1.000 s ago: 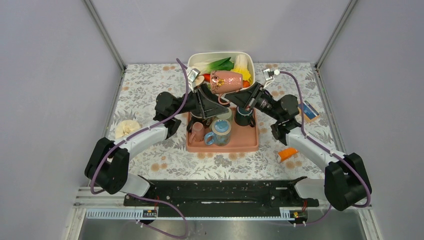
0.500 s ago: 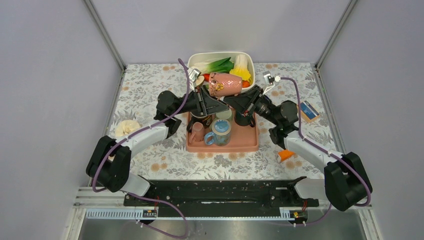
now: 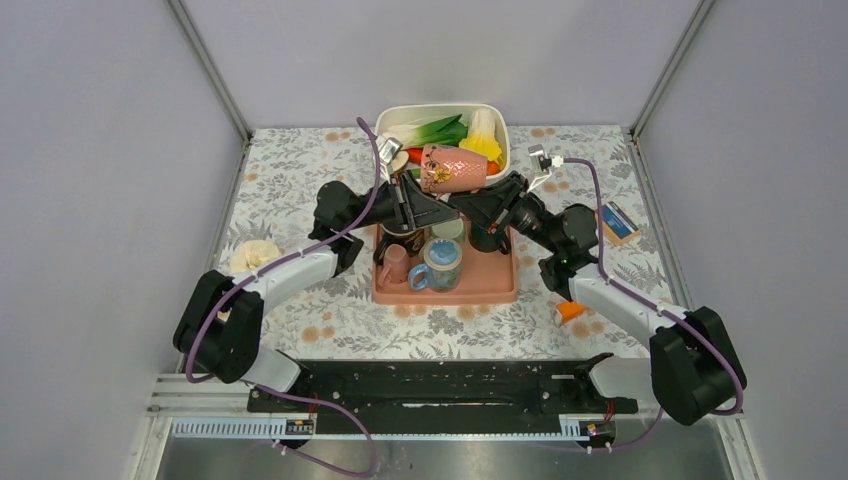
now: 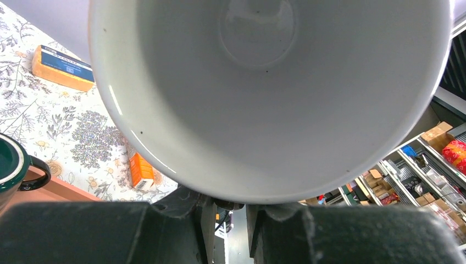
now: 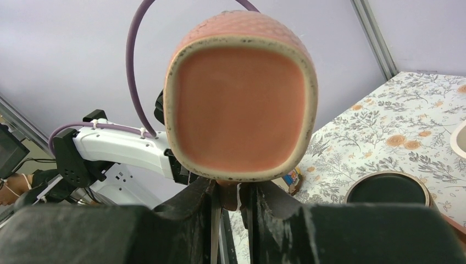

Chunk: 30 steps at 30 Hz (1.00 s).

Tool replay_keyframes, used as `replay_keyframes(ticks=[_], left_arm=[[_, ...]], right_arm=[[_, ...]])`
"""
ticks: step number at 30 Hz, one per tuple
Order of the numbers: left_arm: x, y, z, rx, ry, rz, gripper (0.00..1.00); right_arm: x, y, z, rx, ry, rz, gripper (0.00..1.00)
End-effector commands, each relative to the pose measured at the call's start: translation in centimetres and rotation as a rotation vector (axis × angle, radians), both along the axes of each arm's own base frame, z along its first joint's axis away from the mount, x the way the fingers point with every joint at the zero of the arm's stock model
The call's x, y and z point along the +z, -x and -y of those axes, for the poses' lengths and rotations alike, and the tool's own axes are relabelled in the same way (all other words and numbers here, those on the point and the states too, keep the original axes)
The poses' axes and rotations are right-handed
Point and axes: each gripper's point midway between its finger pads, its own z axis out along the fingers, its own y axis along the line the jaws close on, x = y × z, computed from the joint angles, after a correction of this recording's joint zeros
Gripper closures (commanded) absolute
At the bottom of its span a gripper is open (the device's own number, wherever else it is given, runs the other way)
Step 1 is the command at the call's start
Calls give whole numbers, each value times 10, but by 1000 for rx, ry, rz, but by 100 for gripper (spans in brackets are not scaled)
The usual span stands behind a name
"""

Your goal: Turn the mug right side up

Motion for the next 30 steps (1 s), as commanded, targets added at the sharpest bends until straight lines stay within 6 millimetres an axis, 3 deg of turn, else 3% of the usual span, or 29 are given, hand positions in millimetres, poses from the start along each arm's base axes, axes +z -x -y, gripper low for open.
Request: replay_keyframes(ticks=[1, 6, 9, 19, 30], left_arm=[[50, 17, -5, -14, 105, 171, 100], [54, 21, -8, -15, 112, 192, 100], [57, 21, -11, -13, 118, 200, 100], [60, 11, -23, 46, 110, 216, 100], [56, -29, -58, 198, 48, 274, 100]], right_arm=[[6, 6, -1, -8, 30, 87, 88], [22, 8, 6, -4, 22, 100, 55], [28, 6, 13, -18, 25, 112, 44], [37, 9, 30, -39, 85, 174, 19], [-6, 7, 48, -124, 348, 245, 13]])
